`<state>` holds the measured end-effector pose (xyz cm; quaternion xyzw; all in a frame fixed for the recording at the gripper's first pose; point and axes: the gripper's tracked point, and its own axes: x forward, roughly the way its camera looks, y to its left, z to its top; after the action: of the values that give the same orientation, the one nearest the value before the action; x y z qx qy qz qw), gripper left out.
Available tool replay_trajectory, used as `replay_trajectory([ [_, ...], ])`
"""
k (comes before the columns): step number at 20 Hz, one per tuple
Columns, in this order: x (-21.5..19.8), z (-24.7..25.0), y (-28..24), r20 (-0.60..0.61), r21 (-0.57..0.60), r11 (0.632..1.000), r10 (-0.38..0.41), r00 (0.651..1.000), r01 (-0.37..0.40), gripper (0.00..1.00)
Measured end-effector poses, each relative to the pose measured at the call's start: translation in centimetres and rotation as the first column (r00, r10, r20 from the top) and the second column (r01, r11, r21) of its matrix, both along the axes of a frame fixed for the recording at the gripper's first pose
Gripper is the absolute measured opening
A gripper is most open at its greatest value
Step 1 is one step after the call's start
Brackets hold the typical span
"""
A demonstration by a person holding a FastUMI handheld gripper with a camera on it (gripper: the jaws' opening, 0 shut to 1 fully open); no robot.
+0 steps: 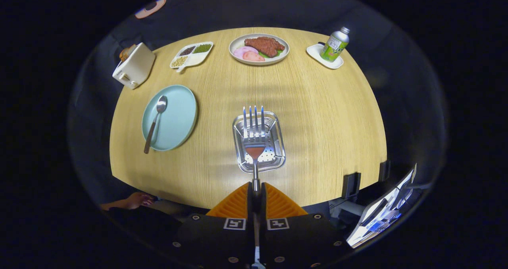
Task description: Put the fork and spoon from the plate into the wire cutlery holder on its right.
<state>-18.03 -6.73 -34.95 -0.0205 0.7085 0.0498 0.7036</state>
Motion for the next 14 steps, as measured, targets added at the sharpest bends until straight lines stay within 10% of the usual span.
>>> replay_trajectory([
  [14,-0.8,-3.5,-2.9,-0.249,0.005,0.983,0.178,0.952,-0.182,0.06],
])
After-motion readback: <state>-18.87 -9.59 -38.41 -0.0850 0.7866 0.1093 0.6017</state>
